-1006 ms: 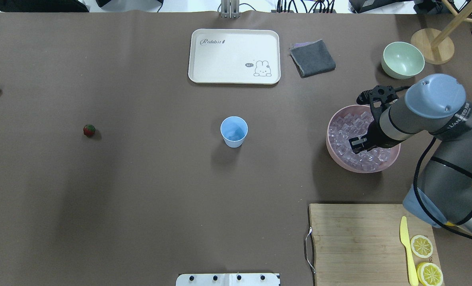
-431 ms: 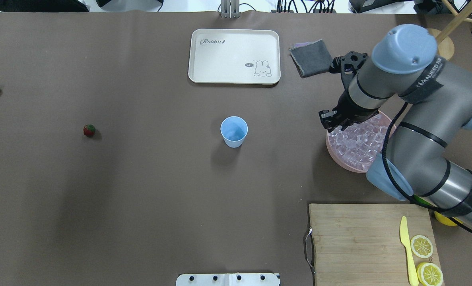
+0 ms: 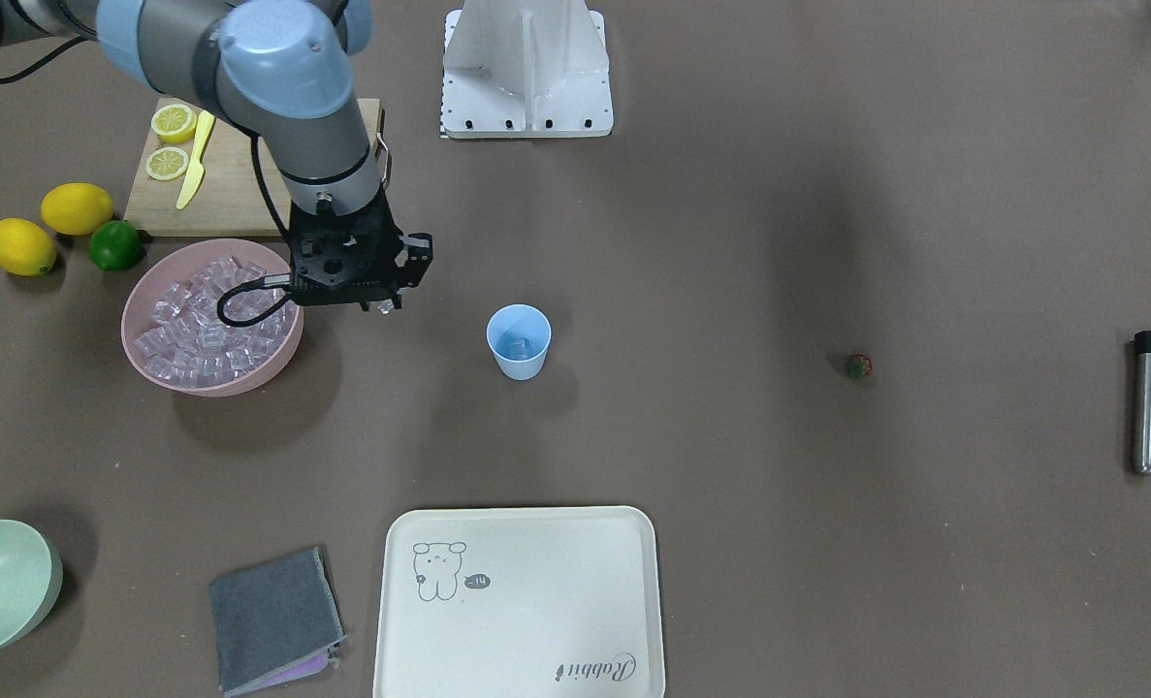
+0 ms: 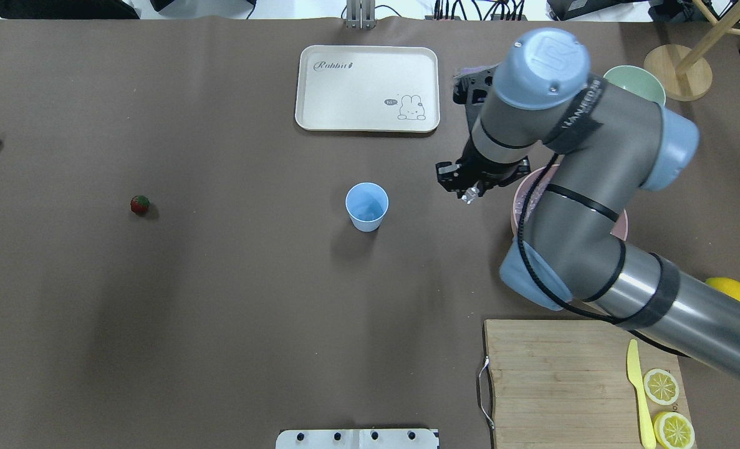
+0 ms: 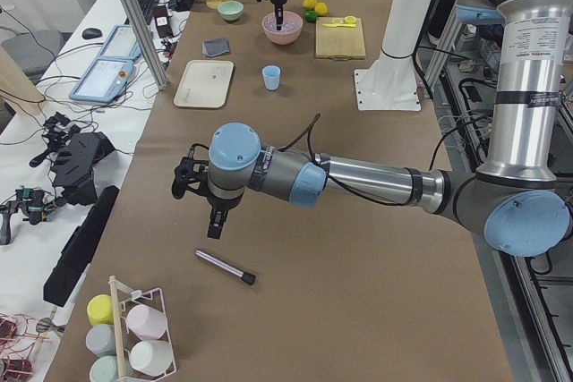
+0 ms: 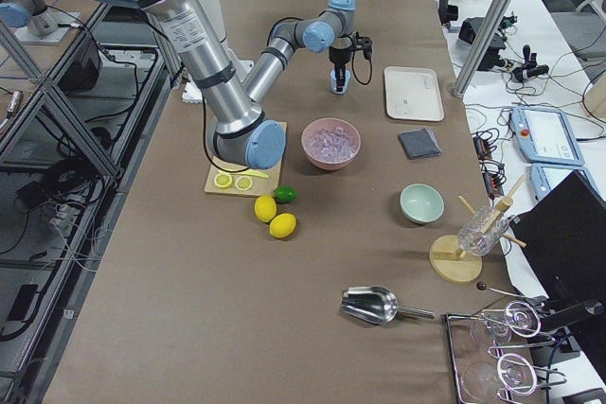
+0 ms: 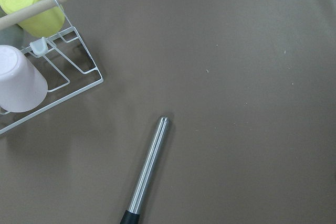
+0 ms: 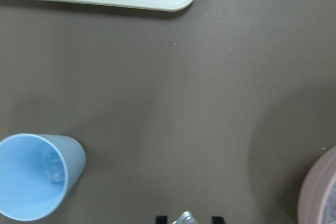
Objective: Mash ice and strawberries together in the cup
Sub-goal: 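Carry the ice to the light-blue cup and release it inside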
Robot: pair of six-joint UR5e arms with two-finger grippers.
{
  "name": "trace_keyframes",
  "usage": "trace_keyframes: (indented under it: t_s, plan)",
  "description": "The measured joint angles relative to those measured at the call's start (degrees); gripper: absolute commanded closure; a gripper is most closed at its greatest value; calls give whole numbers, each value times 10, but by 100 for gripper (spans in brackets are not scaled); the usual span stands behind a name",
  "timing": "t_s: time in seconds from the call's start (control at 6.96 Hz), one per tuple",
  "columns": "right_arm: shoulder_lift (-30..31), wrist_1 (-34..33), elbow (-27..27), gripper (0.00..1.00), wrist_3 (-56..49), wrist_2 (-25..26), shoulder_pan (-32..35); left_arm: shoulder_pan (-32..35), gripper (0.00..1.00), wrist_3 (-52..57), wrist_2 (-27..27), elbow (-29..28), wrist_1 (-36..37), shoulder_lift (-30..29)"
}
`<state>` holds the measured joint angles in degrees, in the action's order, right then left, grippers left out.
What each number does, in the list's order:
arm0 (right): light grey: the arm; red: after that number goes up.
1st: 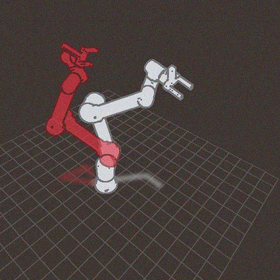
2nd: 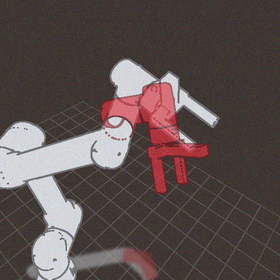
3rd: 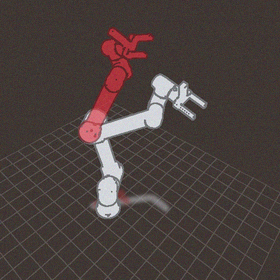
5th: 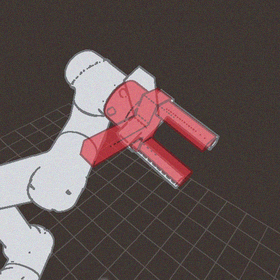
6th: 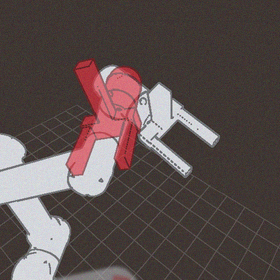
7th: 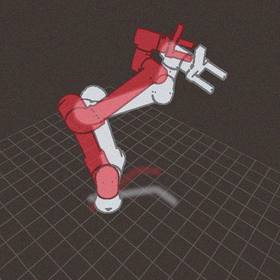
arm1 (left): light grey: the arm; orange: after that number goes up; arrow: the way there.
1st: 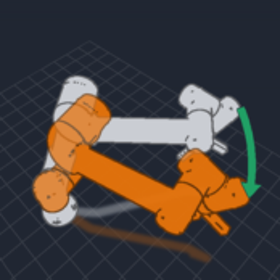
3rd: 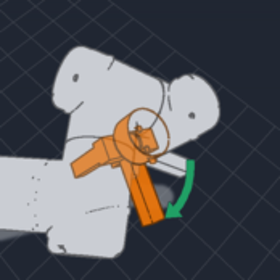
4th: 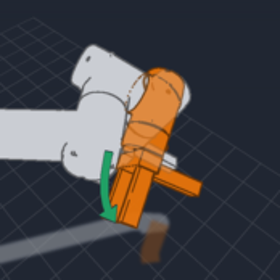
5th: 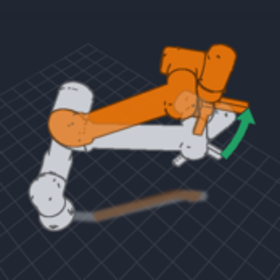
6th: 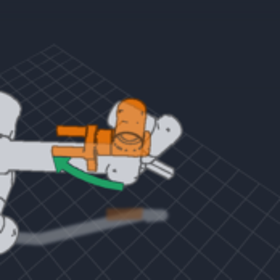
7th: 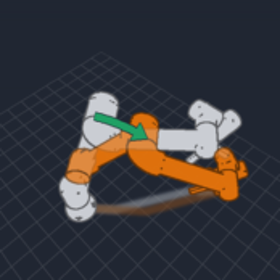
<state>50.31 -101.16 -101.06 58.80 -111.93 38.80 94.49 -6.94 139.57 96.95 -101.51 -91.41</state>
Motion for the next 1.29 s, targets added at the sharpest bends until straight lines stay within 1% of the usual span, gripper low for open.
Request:
trace_keyframes:
  t_s: [0.29,0.43,0.72,1.01,1.15,1.29]
  plan:
    - [-77,6,66,97,51,25,-22,0,2,1,0,-2,0,1]
    - [-103,25,100,97,70,39,-32,0,2,2,1,0,-1,5]
    - [-117,72,140,96,94,71,-51,1,2,3,1,-2,-3,10]
    - [-118,97,156,94,98,94,-63,1,2,3,1,-3,-1,10]
    - [-117,111,163,38,99,99,-67,1,2,4,1,-3,-1,12]
    - [-117,120,167,1,98,101,-68,1,2,4,1,-3,-1,15]
